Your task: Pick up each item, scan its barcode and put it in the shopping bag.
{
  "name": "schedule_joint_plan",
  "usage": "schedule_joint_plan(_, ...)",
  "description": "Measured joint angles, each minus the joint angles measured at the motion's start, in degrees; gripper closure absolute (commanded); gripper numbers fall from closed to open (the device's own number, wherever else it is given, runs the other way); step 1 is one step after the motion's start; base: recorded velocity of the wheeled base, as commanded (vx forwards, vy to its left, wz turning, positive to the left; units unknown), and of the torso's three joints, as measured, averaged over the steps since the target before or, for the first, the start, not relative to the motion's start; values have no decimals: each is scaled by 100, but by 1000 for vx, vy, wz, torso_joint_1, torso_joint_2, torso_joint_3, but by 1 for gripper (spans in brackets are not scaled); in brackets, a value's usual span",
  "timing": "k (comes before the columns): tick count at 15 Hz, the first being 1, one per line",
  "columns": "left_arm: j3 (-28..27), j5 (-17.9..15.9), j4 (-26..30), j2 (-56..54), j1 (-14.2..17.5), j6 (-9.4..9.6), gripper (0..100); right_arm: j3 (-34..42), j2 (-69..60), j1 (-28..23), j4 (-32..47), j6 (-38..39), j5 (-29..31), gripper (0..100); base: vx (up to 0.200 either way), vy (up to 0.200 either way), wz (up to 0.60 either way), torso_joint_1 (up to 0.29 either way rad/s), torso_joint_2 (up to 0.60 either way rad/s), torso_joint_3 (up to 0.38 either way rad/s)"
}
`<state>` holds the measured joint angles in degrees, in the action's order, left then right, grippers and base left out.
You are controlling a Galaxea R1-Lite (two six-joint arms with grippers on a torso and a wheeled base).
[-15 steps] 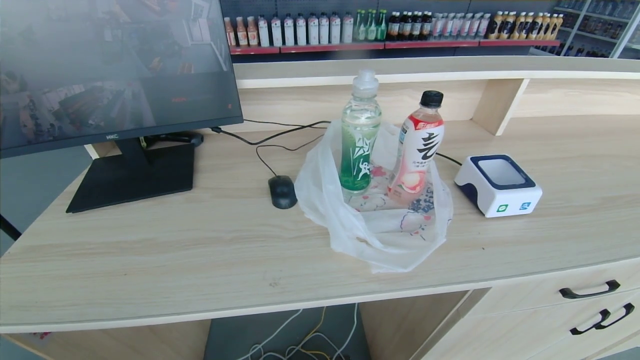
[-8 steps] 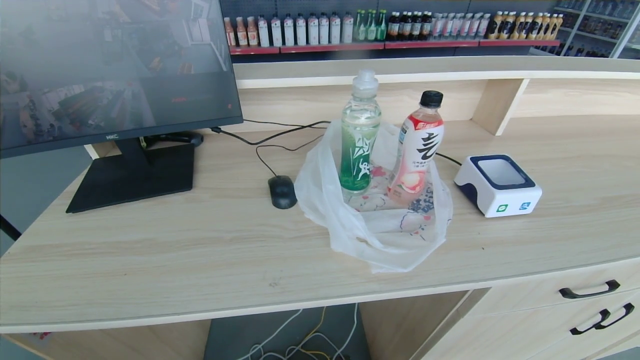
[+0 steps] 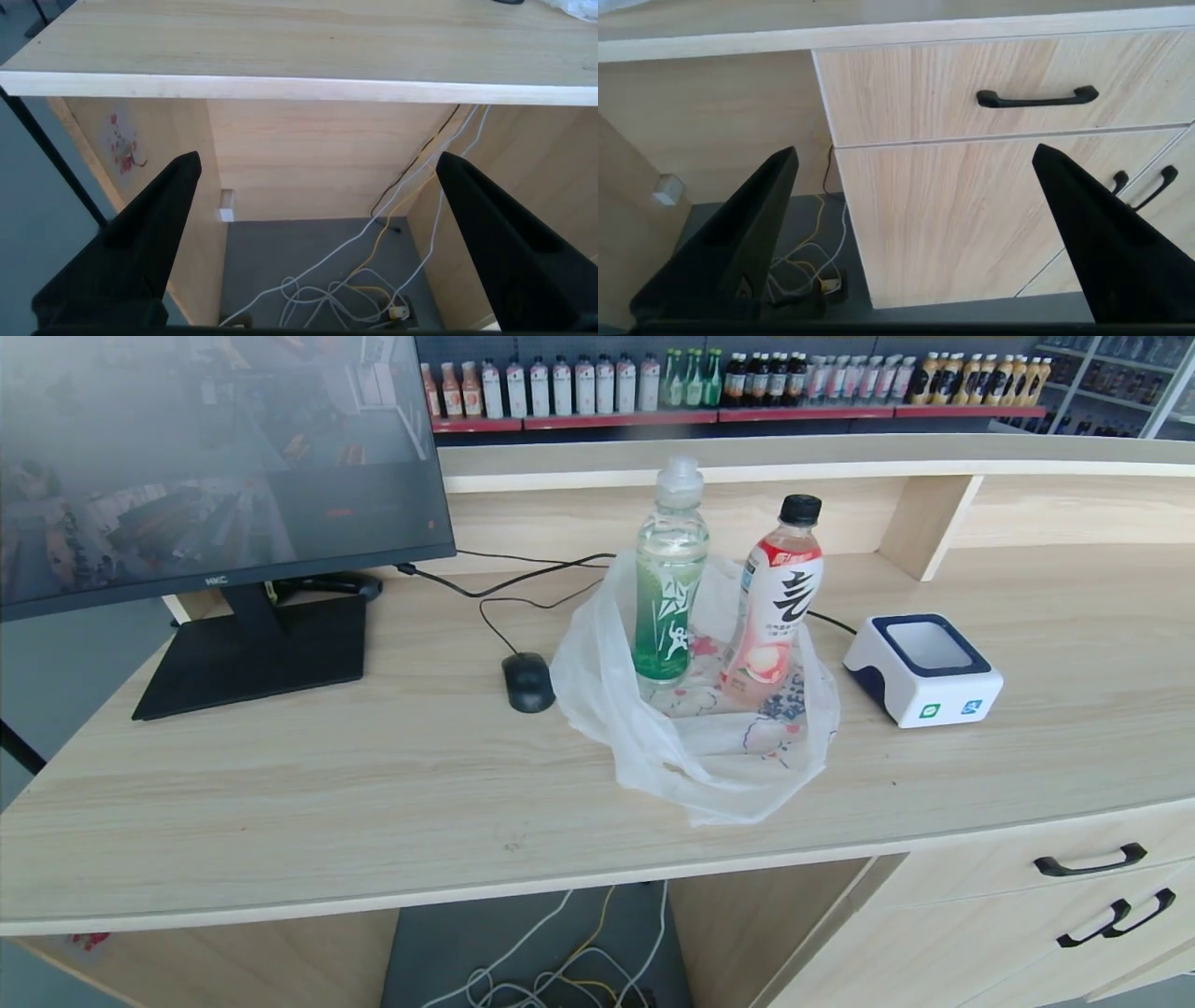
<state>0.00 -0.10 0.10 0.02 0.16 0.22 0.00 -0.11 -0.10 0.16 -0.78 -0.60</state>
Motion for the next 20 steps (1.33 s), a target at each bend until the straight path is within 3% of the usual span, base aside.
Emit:
schedule_joint_plan(5,0,2,-2,0,-2,0,0,0,-2,2,2,-6,0,0,0,0,0,0,0,0)
schedule_joint_plan(20,0,7,-10,0,0,-38,0,0,0,0,2,65,0,0,0,-200,0,5,1,2)
